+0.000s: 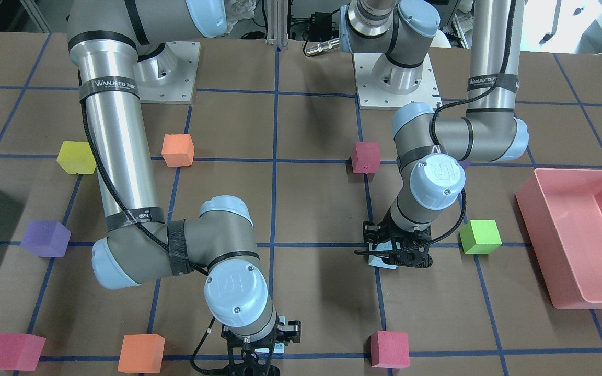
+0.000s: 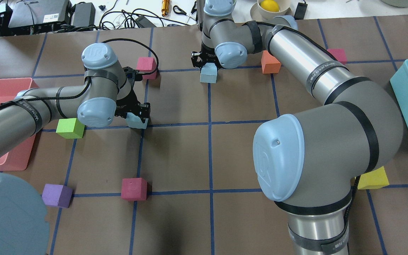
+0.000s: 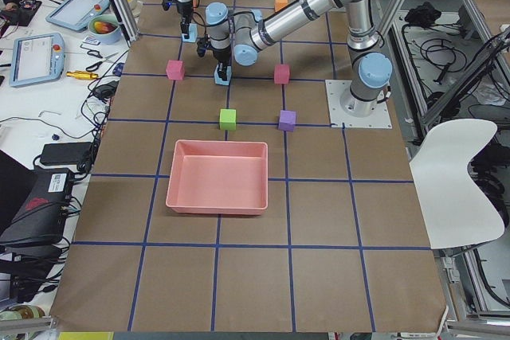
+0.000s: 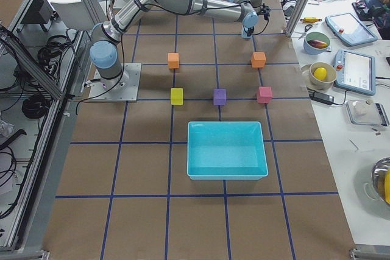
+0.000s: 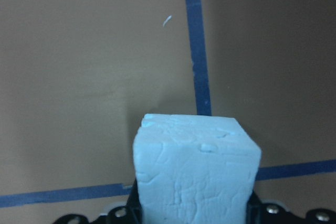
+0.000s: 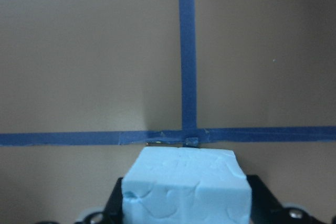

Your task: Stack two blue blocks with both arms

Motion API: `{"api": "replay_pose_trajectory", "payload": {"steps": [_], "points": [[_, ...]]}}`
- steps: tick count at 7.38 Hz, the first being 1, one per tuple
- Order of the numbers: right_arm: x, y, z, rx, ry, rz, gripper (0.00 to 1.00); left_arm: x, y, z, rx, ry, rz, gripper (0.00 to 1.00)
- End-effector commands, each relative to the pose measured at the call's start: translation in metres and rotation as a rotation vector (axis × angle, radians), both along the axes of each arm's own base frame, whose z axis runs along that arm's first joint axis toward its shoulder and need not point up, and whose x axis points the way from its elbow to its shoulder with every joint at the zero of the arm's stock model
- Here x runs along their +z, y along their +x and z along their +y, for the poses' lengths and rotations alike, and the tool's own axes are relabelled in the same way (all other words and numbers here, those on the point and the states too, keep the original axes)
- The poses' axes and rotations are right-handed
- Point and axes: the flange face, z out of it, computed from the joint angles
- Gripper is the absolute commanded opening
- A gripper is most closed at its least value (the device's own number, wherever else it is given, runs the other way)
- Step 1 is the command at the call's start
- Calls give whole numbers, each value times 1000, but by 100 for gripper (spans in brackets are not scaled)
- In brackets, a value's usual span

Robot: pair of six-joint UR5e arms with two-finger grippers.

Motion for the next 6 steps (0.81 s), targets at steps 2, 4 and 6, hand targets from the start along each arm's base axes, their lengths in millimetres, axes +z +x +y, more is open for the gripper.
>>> {"api": "replay_pose_trajectory", "payload": {"steps": [2, 4, 6], "points": [[75, -14, 14, -12, -12, 6, 100, 55, -8, -36, 36, -1, 34, 9], [144, -52, 33, -40, 41, 22, 100, 74, -21, -55, 50, -5, 57, 9], [193, -113, 75, -72, 196, 54, 100, 91, -60, -75, 146, -51, 58, 9]]}}
